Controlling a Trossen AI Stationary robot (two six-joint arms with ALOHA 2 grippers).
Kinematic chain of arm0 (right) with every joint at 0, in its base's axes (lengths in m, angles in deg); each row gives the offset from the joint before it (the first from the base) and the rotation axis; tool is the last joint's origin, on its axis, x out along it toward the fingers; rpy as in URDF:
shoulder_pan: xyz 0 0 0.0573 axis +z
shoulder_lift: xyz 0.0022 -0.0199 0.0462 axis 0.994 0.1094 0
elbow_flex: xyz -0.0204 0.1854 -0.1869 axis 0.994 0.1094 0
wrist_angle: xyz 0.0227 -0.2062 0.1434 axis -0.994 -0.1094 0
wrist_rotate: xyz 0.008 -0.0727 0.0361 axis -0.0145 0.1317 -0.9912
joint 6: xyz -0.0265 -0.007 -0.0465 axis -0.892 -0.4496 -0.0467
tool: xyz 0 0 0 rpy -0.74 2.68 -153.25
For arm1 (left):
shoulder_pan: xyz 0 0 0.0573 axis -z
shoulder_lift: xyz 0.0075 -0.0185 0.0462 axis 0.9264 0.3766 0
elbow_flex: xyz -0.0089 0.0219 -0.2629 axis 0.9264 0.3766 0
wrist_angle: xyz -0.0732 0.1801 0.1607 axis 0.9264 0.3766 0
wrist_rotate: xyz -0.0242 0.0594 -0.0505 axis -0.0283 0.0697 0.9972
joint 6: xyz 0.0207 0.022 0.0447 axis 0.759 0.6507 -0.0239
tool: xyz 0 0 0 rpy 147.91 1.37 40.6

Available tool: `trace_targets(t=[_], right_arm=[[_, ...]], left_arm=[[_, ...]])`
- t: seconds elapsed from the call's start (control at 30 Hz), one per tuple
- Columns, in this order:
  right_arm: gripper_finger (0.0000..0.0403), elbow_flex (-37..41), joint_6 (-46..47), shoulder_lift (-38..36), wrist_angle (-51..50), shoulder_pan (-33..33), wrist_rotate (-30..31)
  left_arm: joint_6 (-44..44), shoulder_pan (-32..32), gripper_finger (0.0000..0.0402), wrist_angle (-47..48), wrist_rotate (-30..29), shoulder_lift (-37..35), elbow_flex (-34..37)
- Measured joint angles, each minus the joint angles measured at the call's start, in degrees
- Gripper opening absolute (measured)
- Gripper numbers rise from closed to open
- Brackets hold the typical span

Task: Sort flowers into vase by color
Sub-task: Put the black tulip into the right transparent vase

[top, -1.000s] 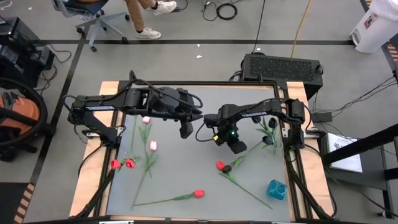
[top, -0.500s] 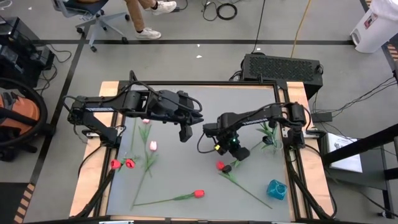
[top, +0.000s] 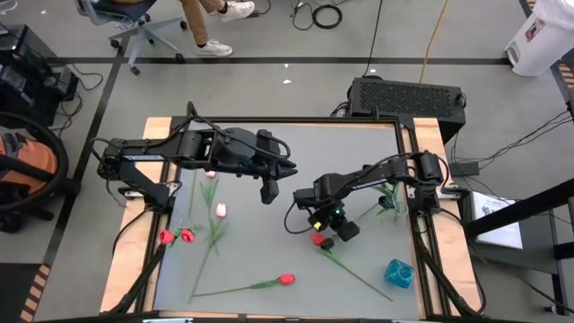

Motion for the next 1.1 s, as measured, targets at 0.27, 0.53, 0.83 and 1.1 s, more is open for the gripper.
trace_targets(t=[0.27,0.53,0.83,1.1], right_arm=[[0.0020,3.63,0.67,0.07,-0.54,1.74,0.82],[0.0108,3.04,1.62,0.07,1.47,3.12,0.97],[0.0175,3.00,4.05,0.07,3.11,3.41,3.86],[0.0180,3.00,6.68,0.07,4.15,4.52,3.62]], left_arm=[[0.01,0.04,0.0077,0.06,0.12,0.00,0.00],[0.04,0.04,0.0077,0.16,0.10,0.00,0.00],[0.05,0.04,0.0077,0.19,0.10,0.00,0.00],[0.04,0.04,0.0077,0.19,0.39,0.00,0.00]])
